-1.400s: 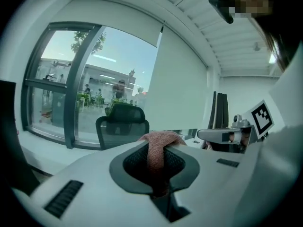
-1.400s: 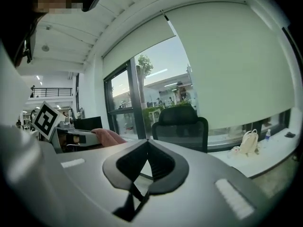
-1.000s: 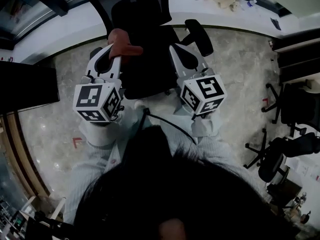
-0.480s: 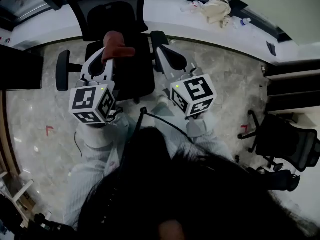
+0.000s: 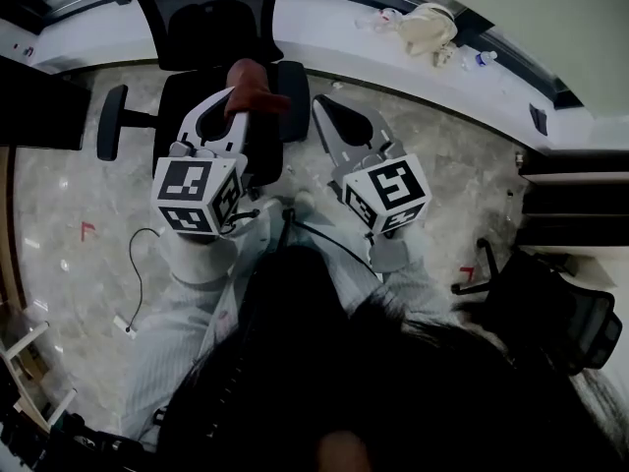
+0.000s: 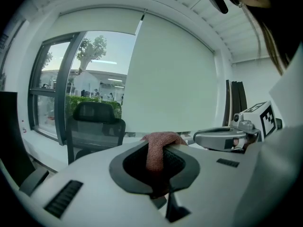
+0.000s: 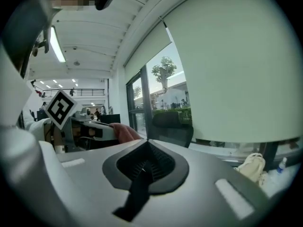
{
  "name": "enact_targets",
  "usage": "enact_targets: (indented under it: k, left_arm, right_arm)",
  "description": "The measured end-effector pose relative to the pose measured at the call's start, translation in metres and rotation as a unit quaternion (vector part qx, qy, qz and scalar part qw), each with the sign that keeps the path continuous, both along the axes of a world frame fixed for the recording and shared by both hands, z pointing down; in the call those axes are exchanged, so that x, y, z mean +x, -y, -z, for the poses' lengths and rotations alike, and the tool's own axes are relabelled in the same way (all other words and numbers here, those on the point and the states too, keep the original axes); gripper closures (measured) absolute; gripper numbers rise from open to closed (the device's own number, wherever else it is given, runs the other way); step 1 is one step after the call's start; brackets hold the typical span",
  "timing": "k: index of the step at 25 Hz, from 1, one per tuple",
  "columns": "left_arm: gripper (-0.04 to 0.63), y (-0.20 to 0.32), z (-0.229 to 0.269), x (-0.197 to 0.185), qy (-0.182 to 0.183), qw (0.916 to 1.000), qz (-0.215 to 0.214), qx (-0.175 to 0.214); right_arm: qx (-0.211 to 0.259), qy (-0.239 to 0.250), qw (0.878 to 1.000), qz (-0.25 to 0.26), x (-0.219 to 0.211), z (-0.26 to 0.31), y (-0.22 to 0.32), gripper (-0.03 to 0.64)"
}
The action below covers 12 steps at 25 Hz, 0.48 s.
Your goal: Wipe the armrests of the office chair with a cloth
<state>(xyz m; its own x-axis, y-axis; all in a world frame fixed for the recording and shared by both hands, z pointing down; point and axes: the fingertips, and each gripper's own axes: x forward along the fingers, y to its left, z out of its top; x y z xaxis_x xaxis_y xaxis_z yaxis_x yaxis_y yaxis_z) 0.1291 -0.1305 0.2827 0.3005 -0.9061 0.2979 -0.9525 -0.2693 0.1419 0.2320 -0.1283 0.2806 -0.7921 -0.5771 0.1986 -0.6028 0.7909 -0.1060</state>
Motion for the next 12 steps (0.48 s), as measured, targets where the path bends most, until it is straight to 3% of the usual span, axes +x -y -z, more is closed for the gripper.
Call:
enact_targets:
  k: [5,7,9,12]
  left_arm:
    - [0.566,0.011,-0.007,0.023,0.021,0.9994,-0.026,-0.007]
    - [0.566,0.011,-0.009,0.031,0.032,0.9987,-0.034,-0.02]
    - [0.566,0.01,-0.01,0.035,0.052,0.9971,-0.043,-0.035]
    - [0.566,0.007,-0.016,0.032,0.086,0.9933,-0.055,-0.054]
  right_arm:
    - [0.066,-0.045,0.995,0.062,-0.015,0.016,-0.011,0.589]
    - [0.079,-0.063,0.99,0.099,-0.021,0.02,-0.017,0.532]
    - [0.11,-0.117,0.978,0.135,-0.024,0.017,-0.02,0.466]
    - [0.151,-0.224,0.946,0.178,-0.027,-0.002,-0.022,0.422]
